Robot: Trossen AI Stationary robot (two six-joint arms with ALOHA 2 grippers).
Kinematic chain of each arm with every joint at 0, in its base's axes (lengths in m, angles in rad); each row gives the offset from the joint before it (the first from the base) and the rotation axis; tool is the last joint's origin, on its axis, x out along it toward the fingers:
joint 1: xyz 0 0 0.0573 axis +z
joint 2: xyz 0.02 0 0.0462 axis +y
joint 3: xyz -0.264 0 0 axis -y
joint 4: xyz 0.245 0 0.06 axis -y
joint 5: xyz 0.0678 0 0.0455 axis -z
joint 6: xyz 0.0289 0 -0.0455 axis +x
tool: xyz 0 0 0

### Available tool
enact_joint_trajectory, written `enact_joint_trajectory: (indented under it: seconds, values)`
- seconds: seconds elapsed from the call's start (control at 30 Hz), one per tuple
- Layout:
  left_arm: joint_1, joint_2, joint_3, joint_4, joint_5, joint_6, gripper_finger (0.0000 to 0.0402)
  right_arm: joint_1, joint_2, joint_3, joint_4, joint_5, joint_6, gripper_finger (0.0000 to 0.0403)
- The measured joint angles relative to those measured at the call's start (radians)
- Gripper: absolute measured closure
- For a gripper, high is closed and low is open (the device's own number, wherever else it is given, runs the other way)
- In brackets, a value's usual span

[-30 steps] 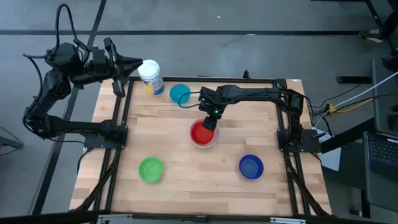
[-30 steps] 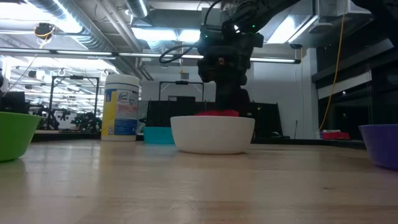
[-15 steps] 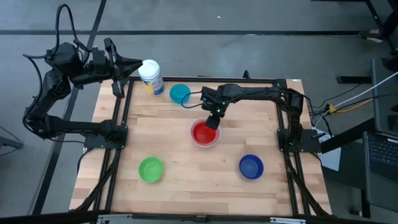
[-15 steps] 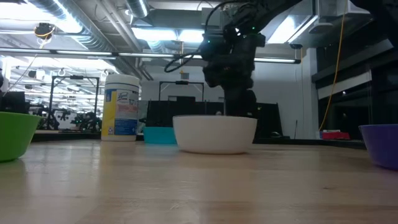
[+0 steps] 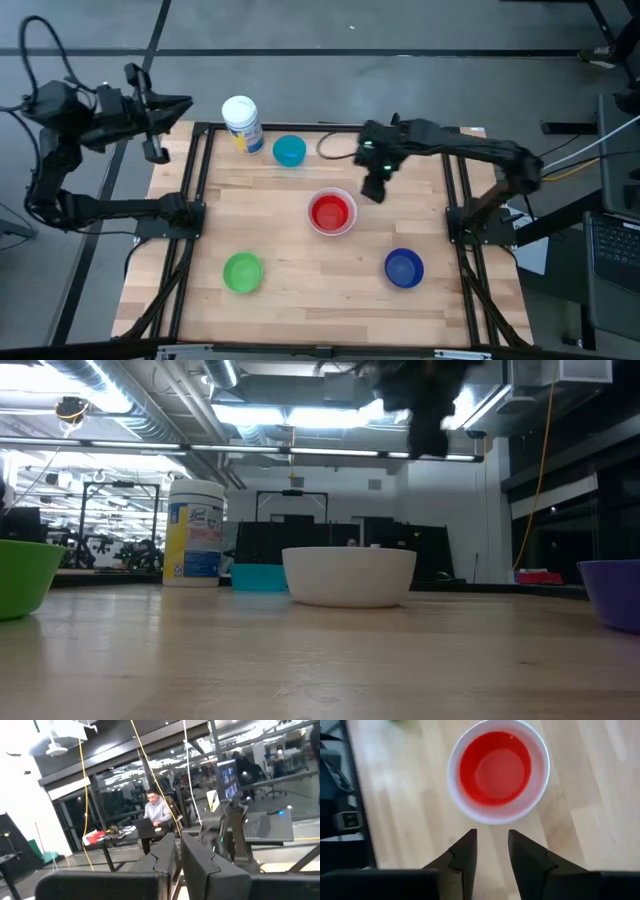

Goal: Nest bowls inside each other
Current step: Stack the blue bowl in the red bowl

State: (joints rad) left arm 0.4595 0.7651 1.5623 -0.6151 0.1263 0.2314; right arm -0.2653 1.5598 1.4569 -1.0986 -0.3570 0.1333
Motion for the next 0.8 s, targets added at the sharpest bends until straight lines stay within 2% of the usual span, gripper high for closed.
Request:
enact_joint_trajectory:
  seconds: [0.23,0.37,0.6,0.7,0.8]
  values:
    - [0.000,-0.002,-0.001,-0.075,-0.046,0.000,0.0373,0.070,-0.266,-0.182,-0.210,-0.003,0.131,0.0269]
    - [0.000,0.002,-0.001,-0.069,-0.046,0.008,0.0373,0.148,-0.368,-0.307,-0.206,-0.032,0.264,0.0254]
    - [0.000,-0.062,-0.021,-0.113,-0.021,-0.044,0.0373,0.311,-0.438,-0.504,-0.070,-0.056,0.437,0.0236]
    - [0.000,-0.155,-0.105,-0.081,-0.021,-0.096,0.0373,0.361,-0.459,-0.571,0.032,-0.056,0.500,0.0230]
    - [0.000,-0.286,-0.245,0.024,-0.026,-0.163,0.0373,0.396,-0.477,-0.632,0.127,-0.055,0.549,0.0227]
